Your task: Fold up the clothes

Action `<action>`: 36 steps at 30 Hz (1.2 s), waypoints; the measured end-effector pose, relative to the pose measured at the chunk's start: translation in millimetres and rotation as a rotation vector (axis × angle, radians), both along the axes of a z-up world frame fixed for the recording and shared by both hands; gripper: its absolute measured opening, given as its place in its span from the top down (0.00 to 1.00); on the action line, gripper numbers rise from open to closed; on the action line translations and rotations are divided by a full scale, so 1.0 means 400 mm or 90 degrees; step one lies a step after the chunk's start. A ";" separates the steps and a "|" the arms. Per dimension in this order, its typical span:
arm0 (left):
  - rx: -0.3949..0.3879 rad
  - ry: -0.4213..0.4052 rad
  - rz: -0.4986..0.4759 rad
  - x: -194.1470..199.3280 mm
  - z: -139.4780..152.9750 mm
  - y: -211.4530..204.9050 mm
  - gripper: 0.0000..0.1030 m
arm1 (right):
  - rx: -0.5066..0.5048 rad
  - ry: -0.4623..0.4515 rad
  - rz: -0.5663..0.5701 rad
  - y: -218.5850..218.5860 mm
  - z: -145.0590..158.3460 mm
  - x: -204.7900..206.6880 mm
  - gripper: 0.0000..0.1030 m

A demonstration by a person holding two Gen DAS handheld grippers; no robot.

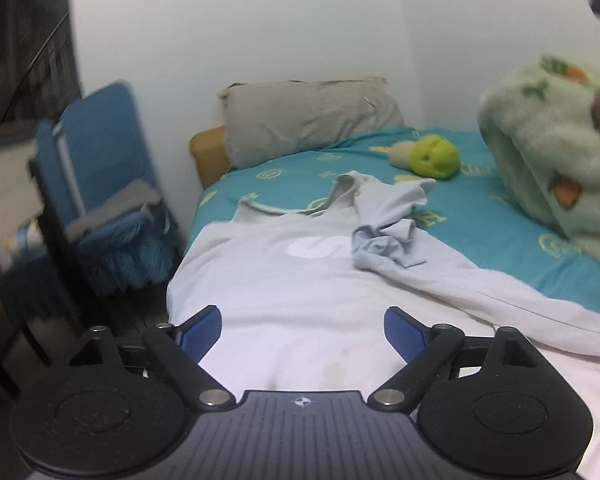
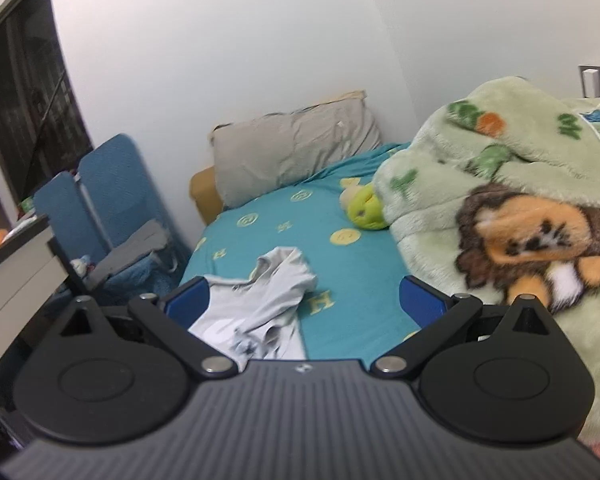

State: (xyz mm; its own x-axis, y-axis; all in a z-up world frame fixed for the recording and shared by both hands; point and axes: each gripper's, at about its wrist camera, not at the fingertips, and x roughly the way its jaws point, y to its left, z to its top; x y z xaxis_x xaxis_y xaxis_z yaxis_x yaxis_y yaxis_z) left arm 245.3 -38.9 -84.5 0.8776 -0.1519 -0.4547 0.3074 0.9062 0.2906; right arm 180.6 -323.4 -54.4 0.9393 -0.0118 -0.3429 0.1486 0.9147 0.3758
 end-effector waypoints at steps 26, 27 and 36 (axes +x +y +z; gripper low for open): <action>-0.334 0.148 0.198 0.559 -0.076 0.034 0.98 | 0.068 0.103 0.002 -0.092 -0.156 0.134 0.00; -0.322 0.167 0.253 0.580 -0.092 0.066 0.98 | 0.063 0.103 -0.002 -0.092 -0.154 0.134 0.00; -0.298 0.137 0.228 0.577 -0.088 0.168 0.75 | 0.060 0.109 -0.007 -0.083 -0.150 0.130 0.00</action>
